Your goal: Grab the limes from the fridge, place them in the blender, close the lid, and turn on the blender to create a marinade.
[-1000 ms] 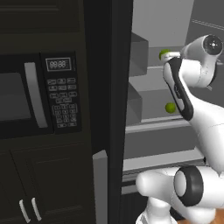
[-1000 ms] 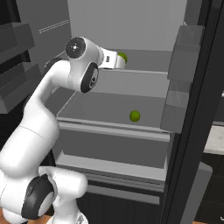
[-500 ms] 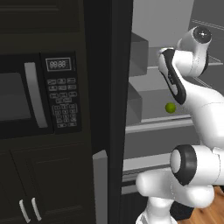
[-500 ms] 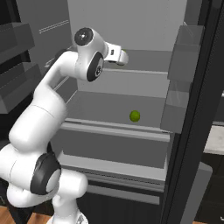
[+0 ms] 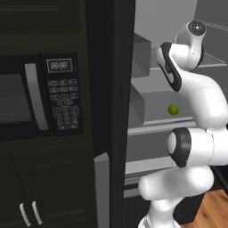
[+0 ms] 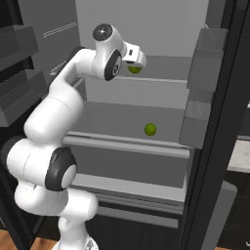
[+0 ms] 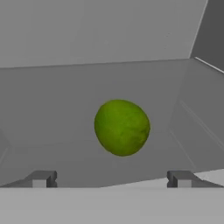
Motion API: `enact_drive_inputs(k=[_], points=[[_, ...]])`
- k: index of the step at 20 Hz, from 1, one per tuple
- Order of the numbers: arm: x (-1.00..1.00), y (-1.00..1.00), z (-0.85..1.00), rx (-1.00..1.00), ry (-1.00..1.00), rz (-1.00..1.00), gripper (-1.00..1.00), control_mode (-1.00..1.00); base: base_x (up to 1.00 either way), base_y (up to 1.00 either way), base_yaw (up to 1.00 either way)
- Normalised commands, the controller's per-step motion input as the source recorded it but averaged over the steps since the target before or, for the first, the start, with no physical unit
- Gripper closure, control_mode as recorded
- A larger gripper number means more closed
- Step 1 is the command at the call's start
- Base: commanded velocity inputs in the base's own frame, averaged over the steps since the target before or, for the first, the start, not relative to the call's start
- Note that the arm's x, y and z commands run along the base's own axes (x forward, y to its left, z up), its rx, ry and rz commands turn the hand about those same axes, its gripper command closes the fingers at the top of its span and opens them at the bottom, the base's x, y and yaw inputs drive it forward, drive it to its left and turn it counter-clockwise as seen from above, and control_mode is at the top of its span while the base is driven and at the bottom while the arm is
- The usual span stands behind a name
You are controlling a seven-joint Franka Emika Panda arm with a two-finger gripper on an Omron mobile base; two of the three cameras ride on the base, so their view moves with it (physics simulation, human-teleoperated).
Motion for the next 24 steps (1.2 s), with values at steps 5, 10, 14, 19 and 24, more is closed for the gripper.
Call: enact_drive_inputs(k=[5,10,14,19,24], points=[[0.36,-0.17,-0.12,0.01,0.0,0.0,-1.0,-1.0,0.0,0.0,0.0],[0.34,-0.16,-0.15,0.0,0.0,0.0,-1.0,-1.0,0.0,0.0,0.0],[0.35,-0.09,-0.17,0.0,0.0,0.0,-1.0,-1.0,0.0,0.0,0.0],[0.26,-0.02,-0.17,0.0,0.01,0.0,-1.0,-1.0,0.0,0.0,0.0],[0.19,0.0,-0.18,0.0,0.04,0.0,-1.0,-1.0,0.0,0.0,0.0]])
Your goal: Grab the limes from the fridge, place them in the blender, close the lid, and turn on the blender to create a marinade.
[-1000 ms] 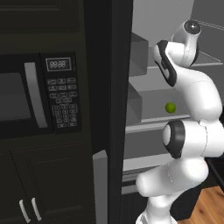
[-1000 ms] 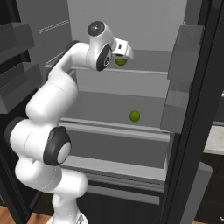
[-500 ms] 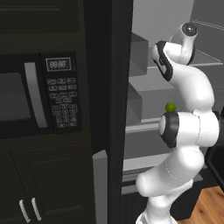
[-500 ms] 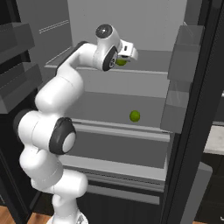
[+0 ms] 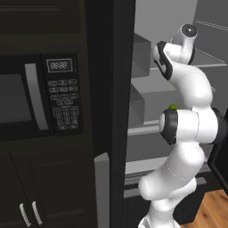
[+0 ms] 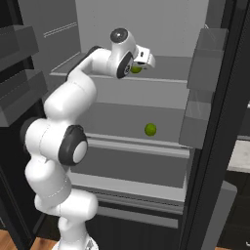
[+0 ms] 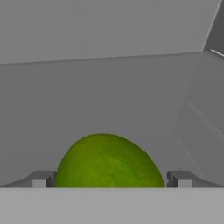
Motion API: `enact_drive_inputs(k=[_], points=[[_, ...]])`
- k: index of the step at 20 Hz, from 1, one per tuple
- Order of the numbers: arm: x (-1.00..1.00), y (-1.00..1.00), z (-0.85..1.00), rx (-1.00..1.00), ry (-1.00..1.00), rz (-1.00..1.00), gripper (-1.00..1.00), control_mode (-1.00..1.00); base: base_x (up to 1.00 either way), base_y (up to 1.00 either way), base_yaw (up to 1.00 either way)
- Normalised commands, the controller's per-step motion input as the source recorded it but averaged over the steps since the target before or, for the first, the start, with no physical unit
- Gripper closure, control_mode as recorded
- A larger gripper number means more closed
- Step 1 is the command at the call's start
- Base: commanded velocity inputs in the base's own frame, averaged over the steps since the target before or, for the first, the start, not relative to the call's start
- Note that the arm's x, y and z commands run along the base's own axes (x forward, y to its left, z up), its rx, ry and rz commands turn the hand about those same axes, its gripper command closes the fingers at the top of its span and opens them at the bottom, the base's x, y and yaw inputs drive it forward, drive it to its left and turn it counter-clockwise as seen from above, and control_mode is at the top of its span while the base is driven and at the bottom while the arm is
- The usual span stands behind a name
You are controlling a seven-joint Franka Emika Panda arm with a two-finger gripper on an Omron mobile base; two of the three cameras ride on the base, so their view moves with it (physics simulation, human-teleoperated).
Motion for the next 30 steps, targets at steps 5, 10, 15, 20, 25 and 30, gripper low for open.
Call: enact_drive_inputs(k=[5,10,15,20,25,30], points=[[0.04,0.0,-0.24,0.0,0.08,0.0,1.0,-1.0,0.0,0.0,0.0],[-0.22,0.0,-0.39,0.0,0.06,0.0,1.0,-1.0,0.0,0.0,0.0],[-0.8,0.0,-0.21,0.0,0.0,-0.01,1.0,-1.0,0.0,0.0,0.0],[-1.0,0.0,-0.08,0.0,0.01,0.0,1.0,-1.0,0.0,0.0,0.0],[-1.0,0.24,-0.37,-0.01,0.0,0.0,1.0,-1.0,0.0,0.0,0.0],[-0.71,0.5,-0.62,-0.03,0.0,0.0,1.0,-1.0,0.0,0.0,0.0]])
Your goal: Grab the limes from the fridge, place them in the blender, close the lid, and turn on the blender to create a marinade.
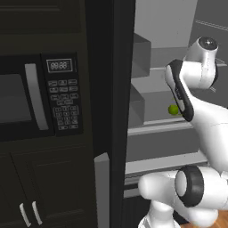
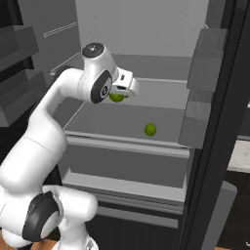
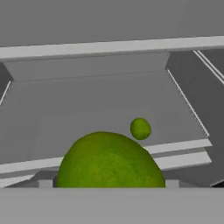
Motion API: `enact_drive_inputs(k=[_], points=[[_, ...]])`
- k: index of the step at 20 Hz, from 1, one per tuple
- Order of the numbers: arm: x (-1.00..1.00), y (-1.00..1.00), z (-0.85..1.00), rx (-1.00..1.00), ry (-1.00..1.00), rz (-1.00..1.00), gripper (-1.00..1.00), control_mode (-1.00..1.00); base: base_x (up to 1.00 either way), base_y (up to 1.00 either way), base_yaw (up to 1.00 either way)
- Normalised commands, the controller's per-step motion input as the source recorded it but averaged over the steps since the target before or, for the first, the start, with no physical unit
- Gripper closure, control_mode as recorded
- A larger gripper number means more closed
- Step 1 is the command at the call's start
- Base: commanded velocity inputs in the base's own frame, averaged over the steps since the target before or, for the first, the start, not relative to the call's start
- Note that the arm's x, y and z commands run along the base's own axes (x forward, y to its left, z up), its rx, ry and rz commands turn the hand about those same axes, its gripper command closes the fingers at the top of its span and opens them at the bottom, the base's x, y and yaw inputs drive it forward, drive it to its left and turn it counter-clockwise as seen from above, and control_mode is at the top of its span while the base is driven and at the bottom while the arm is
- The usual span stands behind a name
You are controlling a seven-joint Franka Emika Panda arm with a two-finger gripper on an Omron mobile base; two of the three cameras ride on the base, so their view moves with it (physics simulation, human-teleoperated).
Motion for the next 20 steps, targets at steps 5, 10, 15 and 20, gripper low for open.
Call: enact_drive_inputs(k=[5,10,15,20], points=[[-0.42,0.25,-0.48,0.0,0.0,0.02,1.0,-1.0,0.0,0.0,0.0],[-0.3,0.07,-0.32,0.0,0.0,0.07,1.0,-1.0,0.0,0.0,0.0],[-0.07,0.17,-0.12,0.0,-0.01,0.05,1.0,-1.0,0.0,0.0,0.0],[0.0,0.29,-0.06,0.0,0.0,0.01,1.0,-1.0,0.0,0.0,0.0]])
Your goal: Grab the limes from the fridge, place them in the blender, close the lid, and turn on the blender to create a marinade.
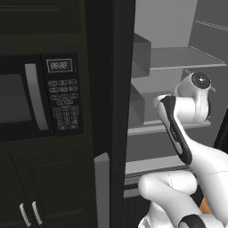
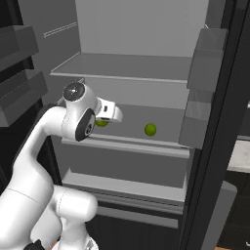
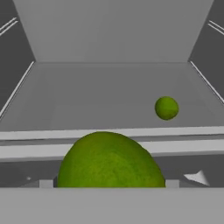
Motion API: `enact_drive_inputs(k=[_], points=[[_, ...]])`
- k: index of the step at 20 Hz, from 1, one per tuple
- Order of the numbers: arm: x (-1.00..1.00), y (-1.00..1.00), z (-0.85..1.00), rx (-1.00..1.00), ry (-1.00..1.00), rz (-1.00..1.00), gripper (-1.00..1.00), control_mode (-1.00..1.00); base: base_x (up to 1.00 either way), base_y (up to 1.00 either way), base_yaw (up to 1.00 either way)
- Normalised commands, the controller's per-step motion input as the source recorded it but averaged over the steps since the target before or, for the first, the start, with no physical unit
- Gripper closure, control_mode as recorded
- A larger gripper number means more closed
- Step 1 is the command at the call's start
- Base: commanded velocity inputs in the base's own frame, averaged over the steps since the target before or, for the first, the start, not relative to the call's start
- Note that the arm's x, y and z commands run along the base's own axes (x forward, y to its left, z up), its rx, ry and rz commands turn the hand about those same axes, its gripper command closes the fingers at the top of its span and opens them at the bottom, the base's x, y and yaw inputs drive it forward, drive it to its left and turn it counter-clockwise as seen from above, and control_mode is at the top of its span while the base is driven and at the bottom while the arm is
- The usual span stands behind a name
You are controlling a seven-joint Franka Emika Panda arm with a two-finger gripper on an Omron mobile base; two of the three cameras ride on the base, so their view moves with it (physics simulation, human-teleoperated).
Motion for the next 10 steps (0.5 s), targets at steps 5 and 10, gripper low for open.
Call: enact_drive_inputs(k=[5,10], points=[[0.04,0.21,0.0,0.0,0.0,-0.01,1.0,-1.0,0.0,0.0,0.0],[-0.31,0.01,-0.03,0.0,0.0,-0.01,1.0,-1.0,0.0,0.0,0.0]])
